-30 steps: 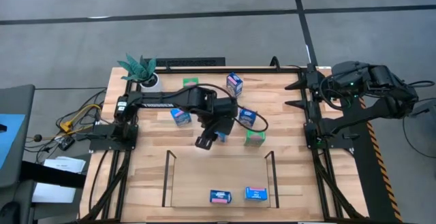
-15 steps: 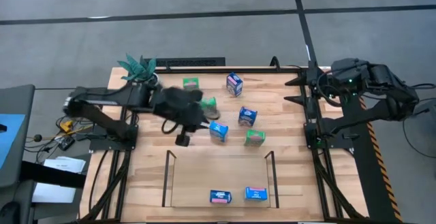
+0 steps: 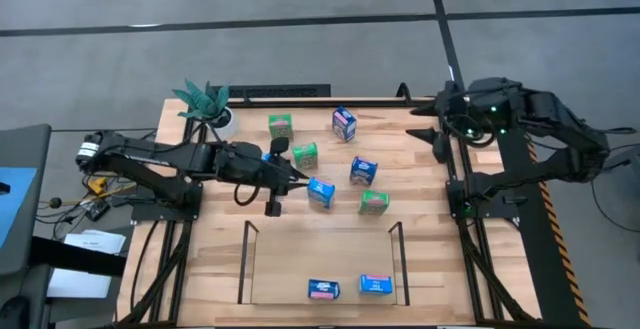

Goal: Stack cereal on shelf
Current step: Put the bottom light blue cereal box on the shelf aligned with the other light blue cereal box

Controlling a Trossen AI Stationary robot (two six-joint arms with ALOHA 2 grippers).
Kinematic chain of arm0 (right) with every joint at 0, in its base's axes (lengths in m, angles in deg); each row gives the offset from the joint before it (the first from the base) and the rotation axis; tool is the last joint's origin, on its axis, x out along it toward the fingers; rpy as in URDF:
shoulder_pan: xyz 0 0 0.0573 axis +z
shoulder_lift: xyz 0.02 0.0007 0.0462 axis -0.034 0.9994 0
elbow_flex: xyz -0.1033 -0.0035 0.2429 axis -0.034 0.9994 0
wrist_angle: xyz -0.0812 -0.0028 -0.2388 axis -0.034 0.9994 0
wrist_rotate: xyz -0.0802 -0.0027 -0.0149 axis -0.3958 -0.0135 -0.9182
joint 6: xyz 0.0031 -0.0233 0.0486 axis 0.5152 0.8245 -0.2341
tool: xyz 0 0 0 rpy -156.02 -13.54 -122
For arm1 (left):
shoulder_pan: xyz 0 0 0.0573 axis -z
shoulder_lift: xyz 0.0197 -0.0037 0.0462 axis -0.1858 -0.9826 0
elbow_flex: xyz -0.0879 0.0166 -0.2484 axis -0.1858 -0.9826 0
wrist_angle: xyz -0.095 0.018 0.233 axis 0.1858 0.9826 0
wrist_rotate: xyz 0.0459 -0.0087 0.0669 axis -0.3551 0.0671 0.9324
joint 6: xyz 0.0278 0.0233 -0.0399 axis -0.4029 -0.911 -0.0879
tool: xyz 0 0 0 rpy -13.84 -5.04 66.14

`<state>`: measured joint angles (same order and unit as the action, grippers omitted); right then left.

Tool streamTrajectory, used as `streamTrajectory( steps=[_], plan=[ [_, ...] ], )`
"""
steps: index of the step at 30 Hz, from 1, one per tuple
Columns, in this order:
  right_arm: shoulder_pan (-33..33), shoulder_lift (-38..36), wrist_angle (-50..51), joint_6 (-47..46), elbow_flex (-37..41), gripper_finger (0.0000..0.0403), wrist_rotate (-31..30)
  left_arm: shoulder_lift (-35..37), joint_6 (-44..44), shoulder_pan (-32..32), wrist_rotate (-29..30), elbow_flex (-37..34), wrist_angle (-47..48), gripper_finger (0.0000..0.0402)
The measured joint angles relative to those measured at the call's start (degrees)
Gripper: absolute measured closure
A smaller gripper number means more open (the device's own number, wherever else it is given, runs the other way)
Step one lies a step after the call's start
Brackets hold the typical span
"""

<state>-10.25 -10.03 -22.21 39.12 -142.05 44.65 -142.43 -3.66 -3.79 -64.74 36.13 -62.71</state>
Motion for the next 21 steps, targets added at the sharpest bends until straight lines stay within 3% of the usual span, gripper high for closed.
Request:
streamTrajectory(
  steps=[16,21],
  plan=[
    [-0.47,1.84,-1.57,0.36,0.0,0.0132,0.03,-0.1,-4.01,-0.12,0.19,0.0,-6.62,0.0345],
    [-0.47,1.01,-1.62,3.0,0.0,0.0132,0.22,-0.1,-4.96,-0.19,-4.85,0.0,-4.55,0.0315]
  ],
)
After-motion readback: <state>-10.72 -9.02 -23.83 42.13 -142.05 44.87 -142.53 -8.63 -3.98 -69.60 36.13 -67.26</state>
